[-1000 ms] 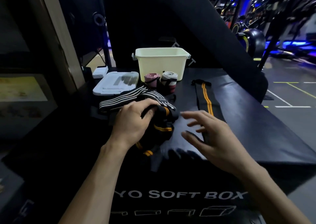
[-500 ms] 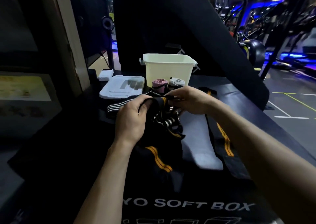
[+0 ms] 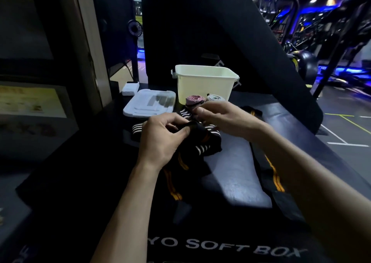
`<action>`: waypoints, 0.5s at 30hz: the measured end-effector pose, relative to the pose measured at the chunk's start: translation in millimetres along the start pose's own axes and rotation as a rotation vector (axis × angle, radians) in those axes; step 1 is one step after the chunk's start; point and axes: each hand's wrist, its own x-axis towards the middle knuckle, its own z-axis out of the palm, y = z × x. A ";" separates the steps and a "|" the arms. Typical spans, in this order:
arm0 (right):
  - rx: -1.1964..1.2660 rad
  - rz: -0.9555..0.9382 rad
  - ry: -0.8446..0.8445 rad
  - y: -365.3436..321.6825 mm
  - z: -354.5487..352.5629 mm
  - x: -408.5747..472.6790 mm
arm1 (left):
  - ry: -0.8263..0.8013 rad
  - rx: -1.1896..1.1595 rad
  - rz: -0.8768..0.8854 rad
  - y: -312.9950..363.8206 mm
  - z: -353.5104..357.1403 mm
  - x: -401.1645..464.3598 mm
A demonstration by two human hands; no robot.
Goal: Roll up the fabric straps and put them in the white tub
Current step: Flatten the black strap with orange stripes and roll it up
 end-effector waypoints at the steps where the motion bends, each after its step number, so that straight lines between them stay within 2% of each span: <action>1: 0.075 0.008 -0.055 -10.9 -4.5 -14.0 | 0.012 0.018 -0.011 1.1 2.5 -0.5; 3: 0.067 -0.010 -0.185 -27.2 -5.4 -39.1 | 0.014 0.056 -0.027 5.4 8.3 -3.6; 4: 0.005 -0.034 -0.199 -29.2 -3.4 -47.7 | 0.003 0.065 -0.028 6.7 11.1 -5.2; 11: -0.180 -0.109 0.118 -17.6 0.6 -73.1 | -0.276 -0.187 -0.050 20.1 20.1 -16.0; 13: -0.129 -0.086 0.213 -11.8 -10.5 -78.3 | -0.382 -0.206 -0.070 24.6 17.0 -20.1; 15: 0.055 -0.045 0.305 -12.3 -22.5 -84.1 | -0.495 -0.146 -0.096 25.3 14.8 -24.1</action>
